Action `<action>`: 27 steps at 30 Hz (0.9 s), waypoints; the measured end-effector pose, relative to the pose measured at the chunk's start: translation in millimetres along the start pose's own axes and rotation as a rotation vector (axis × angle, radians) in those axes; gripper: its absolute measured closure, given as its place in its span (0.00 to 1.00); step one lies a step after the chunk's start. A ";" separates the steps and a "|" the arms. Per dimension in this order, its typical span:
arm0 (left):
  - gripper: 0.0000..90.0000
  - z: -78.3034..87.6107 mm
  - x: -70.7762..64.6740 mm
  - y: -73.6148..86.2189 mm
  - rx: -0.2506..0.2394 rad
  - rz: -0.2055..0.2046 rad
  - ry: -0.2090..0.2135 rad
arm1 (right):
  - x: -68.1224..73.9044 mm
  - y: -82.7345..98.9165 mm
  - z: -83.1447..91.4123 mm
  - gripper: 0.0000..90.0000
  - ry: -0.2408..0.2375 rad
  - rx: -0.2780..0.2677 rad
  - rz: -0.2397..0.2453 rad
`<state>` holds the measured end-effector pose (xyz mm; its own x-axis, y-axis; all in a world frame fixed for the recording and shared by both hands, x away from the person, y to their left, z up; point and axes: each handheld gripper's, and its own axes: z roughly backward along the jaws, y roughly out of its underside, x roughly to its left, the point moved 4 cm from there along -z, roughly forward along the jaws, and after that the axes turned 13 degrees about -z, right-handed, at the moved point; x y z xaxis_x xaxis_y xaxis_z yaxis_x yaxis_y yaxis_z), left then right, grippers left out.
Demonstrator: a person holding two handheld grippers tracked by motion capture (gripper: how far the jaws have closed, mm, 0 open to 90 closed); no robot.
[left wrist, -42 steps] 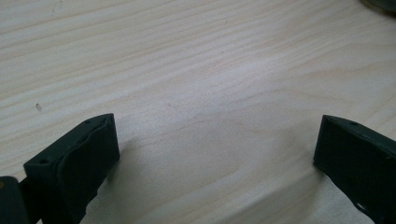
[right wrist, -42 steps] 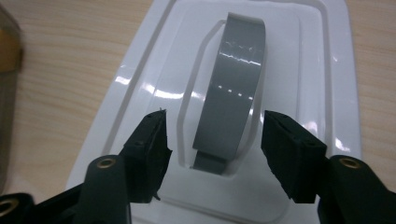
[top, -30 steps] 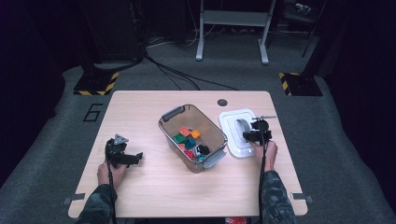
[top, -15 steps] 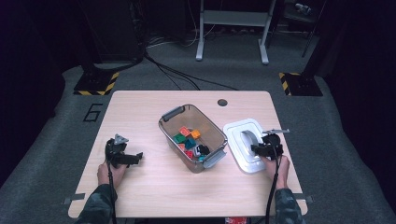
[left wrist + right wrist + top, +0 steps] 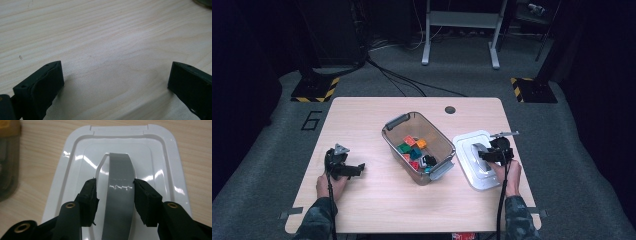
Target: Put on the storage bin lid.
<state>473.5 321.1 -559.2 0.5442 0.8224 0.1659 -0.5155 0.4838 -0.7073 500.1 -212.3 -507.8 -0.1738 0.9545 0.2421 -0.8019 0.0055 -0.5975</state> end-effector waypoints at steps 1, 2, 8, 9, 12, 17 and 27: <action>0.00 0.0 0.0 0.0 0.000 0.001 0.000 | 0.8 -2.1 -2.6 0.64 0.004 0.008 -0.001; 0.00 0.0 0.0 0.0 0.000 0.000 0.000 | 1.3 -3.8 -4.4 0.65 0.006 0.012 -0.004; 0.00 -0.2 0.0 -0.1 -0.002 0.000 -0.001 | 3.7 -7.5 -10.9 0.72 0.012 0.013 0.003; 0.00 -0.3 0.0 -0.1 -0.002 0.000 -0.001 | 4.3 -7.8 -11.1 0.73 0.013 0.012 0.003; 0.00 -0.3 0.0 -0.1 -0.002 -0.001 0.000 | 4.8 -8.2 -11.0 0.74 0.021 0.010 0.015; 0.00 -0.2 -0.2 -0.1 -0.001 0.002 0.000 | 6.2 -8.8 -11.1 0.74 0.022 0.004 0.027; 0.00 -0.2 -0.1 -0.1 -0.001 0.002 0.000 | 12.0 -14.4 1.6 0.74 0.008 -0.014 0.043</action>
<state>473.7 320.9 -559.3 0.5433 0.8232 0.1647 -0.5156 0.4821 -0.7083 508.7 -201.4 -495.0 -0.2036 0.9562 0.2102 -0.7857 -0.0315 -0.6178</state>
